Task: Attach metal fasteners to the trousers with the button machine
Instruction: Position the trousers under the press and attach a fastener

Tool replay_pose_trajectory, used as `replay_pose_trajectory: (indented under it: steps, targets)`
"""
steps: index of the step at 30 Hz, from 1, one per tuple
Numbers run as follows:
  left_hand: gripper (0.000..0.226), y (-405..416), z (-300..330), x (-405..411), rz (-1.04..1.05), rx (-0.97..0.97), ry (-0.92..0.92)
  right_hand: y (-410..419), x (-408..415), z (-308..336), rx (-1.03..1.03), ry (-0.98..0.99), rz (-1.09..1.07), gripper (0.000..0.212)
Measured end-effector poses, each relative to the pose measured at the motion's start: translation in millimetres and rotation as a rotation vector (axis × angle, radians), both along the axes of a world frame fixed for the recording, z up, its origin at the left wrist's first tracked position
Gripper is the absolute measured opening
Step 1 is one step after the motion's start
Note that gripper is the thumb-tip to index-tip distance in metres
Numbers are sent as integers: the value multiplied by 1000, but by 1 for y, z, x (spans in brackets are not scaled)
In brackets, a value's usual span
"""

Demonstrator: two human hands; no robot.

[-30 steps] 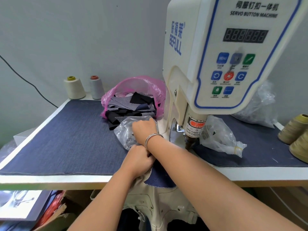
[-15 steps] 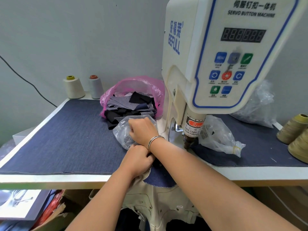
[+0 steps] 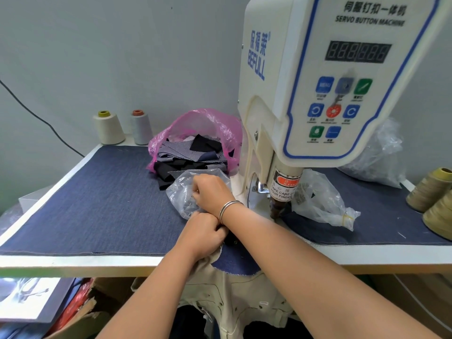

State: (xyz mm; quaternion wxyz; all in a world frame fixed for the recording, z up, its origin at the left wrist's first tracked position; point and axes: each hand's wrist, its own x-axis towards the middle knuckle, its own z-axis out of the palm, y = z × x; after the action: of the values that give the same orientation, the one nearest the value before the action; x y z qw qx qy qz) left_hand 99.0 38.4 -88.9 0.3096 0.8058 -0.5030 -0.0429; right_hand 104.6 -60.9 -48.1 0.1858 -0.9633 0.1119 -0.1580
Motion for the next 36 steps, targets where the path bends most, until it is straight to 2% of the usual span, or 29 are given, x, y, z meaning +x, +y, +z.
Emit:
replay_pose_trajectory:
  steps: [8,14,17,19,20,24,30,34,36]
  targets:
    - [22,1,6,-3,13,30,62,-6,5,-11,209,-59,-72,13]
    - [22,2,7,-3,11,16,115,-1,-2,-1,250,-130,-101,10]
    - [14,3,7,-3,21,-42,186,16,-27,14,332,-300,-71,4]
    - [22,4,8,-5,35,-55,166,34,-61,20,515,-451,-59,2]
    - [19,4,8,-6,31,-49,143,42,-82,21,610,-485,-58,4]
    - [10,3,6,-3,1,40,143,43,-168,13,867,-492,-100,25]
    - [19,4,10,-5,30,57,136,-2,-212,5,1104,-567,-454,18]
    - [24,5,11,-6,30,60,126,-15,-201,4,1110,-508,-418,12]
    - [28,5,11,-7,31,60,123,-15,-194,3,1067,-462,-380,17]
